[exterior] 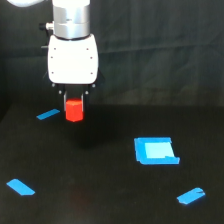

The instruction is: Pick up the red object from the table

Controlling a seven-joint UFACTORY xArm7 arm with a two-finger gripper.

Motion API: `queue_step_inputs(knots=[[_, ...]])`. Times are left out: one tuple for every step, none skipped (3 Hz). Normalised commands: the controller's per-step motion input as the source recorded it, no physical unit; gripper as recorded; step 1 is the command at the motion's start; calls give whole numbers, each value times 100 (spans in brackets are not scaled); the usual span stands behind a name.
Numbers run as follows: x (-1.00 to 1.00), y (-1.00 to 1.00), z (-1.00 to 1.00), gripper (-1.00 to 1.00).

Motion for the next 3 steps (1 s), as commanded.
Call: queue_step_inputs(knots=[[-6, -12, 60, -98], [14, -8, 44, -100], [0, 0, 28, -100]])
